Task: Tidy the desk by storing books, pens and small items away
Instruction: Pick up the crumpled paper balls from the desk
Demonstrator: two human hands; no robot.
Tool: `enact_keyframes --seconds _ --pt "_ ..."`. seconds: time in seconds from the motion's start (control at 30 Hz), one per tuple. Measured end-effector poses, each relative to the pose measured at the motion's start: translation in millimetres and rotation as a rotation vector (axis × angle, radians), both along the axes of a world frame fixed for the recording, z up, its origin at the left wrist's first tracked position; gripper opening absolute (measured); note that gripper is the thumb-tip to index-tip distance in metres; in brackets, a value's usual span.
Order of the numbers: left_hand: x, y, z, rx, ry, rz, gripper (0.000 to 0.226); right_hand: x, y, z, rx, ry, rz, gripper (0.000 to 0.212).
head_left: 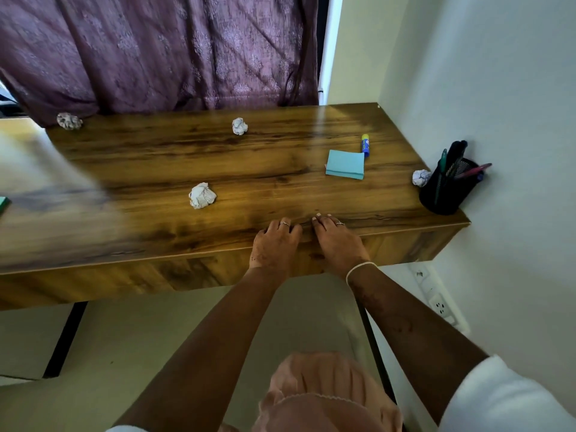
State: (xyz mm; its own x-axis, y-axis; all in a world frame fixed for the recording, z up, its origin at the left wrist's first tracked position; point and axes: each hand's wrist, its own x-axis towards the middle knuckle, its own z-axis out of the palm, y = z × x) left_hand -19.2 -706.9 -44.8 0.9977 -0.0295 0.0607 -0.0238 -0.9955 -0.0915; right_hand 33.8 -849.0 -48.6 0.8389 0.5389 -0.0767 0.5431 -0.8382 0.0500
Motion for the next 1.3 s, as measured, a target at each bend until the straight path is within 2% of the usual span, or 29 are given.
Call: enact_keyframes --seconds 0.07,0.17,0.3,0.37,0.57,0.77,0.83,0.97,1.13,1.3 --pt "-2.0 6.0 6.7 -0.088 0.043 0.033 0.063 2.2 -2.1 3.4 0.022 0.082 -0.014 0.089" --pt "-20.2 24.3 9.7 -0.273 0.051 0.135 0.056 0.9 -3.0 7.5 0.020 0.121 -0.054 0.089" --pt "-54.6 64.3 9.5 -0.362 -0.020 0.231 0.046 -4.0 21.4 25.2 0.066 0.090 -0.133 0.057" --pt "-88.7 102.1 21.7 -0.370 -0.080 0.347 0.043 -17.8 64.2 37.3 0.106 0.083 -0.063 0.050" --pt "-111.8 149.9 36.8 -0.555 -0.199 0.518 0.039 -30.3 129.5 44.9 0.280 0.247 0.007 0.062" --pt "-109.2 224.2 31.6 -0.702 -0.312 0.584 0.035 -7.9 213.0 35.1 0.407 0.271 0.062 0.083" --pt "-101.1 251.6 26.7 -0.743 -0.301 0.582 0.035 4.8 235.0 26.0 0.437 0.258 0.035 0.083" --pt "-80.3 304.3 21.6 -0.785 -0.296 0.580 0.035 16.0 271.7 14.0 0.420 0.173 -0.038 0.069" --pt "-48.2 365.5 24.9 -0.824 -0.324 0.532 0.032 28.5 324.7 11.1 0.471 0.053 -0.078 0.023" --pt "-26.4 424.3 25.5 -0.829 -0.346 0.499 0.036 39.0 384.8 19.2 0.548 0.054 -0.011 0.020"
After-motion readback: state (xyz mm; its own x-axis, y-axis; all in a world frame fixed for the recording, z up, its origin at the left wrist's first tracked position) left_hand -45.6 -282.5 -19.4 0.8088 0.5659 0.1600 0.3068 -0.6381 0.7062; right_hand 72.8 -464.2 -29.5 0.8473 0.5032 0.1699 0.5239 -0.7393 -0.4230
